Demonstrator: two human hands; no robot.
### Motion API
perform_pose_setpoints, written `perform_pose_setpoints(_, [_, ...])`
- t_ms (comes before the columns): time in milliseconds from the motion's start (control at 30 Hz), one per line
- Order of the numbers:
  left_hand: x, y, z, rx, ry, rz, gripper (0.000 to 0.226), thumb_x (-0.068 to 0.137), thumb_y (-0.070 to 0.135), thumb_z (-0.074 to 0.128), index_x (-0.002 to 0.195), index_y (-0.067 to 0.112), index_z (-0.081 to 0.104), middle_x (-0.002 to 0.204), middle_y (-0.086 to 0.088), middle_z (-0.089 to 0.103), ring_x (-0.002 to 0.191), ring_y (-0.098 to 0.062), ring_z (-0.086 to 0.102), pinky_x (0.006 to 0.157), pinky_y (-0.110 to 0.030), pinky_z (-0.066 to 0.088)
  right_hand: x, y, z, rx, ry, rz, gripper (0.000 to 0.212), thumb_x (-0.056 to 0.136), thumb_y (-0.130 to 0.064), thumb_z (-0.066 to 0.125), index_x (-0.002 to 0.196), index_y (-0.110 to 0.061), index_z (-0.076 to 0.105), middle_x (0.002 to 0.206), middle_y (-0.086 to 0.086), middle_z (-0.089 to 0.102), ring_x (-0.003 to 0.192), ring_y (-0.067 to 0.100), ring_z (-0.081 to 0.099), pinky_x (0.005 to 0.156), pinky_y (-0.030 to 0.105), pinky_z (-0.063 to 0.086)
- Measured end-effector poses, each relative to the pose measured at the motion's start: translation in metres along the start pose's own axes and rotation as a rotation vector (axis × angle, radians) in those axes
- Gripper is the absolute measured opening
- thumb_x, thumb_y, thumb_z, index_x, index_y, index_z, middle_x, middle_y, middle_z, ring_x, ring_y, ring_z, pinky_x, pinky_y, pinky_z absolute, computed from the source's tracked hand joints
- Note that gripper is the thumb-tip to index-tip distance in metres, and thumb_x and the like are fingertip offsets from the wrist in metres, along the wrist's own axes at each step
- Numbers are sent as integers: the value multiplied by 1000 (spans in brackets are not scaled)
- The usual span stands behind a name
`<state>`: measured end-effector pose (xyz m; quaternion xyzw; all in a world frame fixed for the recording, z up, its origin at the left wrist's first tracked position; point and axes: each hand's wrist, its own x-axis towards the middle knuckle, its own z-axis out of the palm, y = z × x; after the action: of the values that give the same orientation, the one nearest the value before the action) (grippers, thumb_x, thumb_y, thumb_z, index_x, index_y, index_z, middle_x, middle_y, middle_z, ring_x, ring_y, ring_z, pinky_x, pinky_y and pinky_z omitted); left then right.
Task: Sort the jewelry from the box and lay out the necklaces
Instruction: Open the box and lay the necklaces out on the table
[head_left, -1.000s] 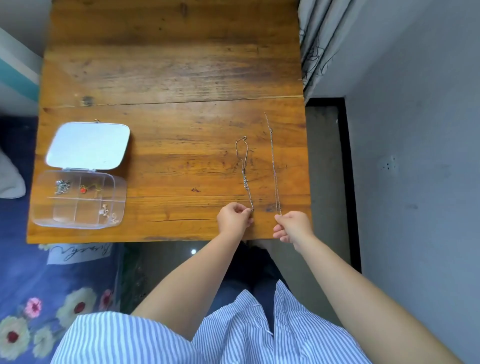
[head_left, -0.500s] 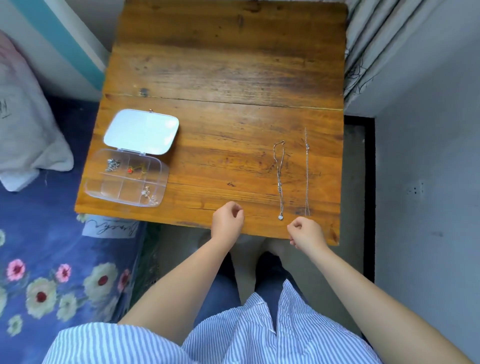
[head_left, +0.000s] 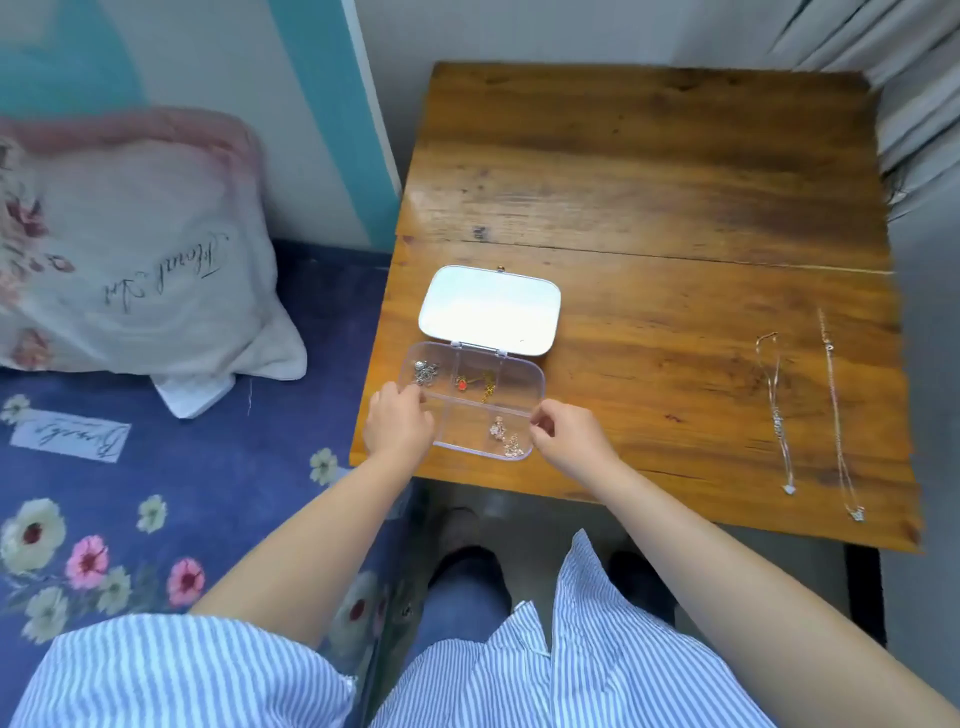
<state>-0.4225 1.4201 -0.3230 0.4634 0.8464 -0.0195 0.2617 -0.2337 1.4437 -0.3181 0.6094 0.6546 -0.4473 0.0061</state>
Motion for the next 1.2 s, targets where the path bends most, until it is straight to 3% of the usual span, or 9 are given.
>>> perform_pose_setpoints(133, [24,-32,-7,38,-91,120,35,92,10,44,127,11,52,128,-12,47,110,-33,51,79,-39,47,8,-23,27,-201,32,56,22,88,-11,46,99,-5,63,105,13,67,97,30,60,76,36,49])
perform_pose_setpoints(233, [36,-48,-5,37,-144,233,33,96,12,41,126,9,54,123,-13,50,93,-36,57,72,-39,47,16,-30,39,-398,16,110,21,88,-8,45,96,-5,63,106,13,65,97,33,60,69,33,47])
perform_pose_setpoints(300, [40,-55,-2,30,-152,282,30,97,12,40,123,7,56,117,-13,51,79,-32,51,68,-38,45,22,-38,44,-500,-27,136,18,88,-7,46,95,-4,63,106,14,65,98,34,61,66,32,43])
perform_pose_setpoints(367, [44,-59,1,7,-167,319,27,97,11,40,116,4,57,112,-15,50,74,-28,43,64,-35,39,30,-46,49,-544,-74,147,21,89,-3,46,100,-2,63,108,15,64,99,34,61,71,34,48])
perform_pose_setpoints(467, [47,-61,-1,18,-157,382,23,94,6,44,112,1,58,109,-14,50,78,-26,42,63,-34,37,38,-51,55,-553,-82,143,24,86,6,46,103,1,61,109,18,62,100,35,60,78,38,51])
perform_pose_setpoints(567, [48,-53,-7,116,-108,489,23,88,-4,48,108,-1,58,109,-14,50,95,-30,47,61,-34,37,39,-46,62,-531,-29,149,23,86,4,46,105,1,59,109,18,60,98,34,60,72,36,47])
perform_pose_setpoints(700, [51,-15,-3,192,-286,668,25,90,-2,43,110,-2,58,110,-17,52,100,-33,55,76,-41,48,39,-36,71,-495,14,159,23,86,2,46,105,-1,60,110,17,62,97,34,61,74,37,49])
perform_pose_setpoints(1000, [69,38,7,489,-360,566,40,88,-16,39,128,-15,45,138,-24,39,116,-40,54,90,-42,49,41,-30,69,-441,18,133,28,86,5,44,110,-1,57,115,19,59,103,32,59,79,36,49])
perform_pose_setpoints(1200, [71,44,9,637,-365,649,40,90,-13,40,129,-9,48,133,-22,46,115,-36,59,91,-38,51,36,-34,60,-292,121,153,16,87,-2,43,94,3,56,101,23,60,91,36,59,61,32,31])
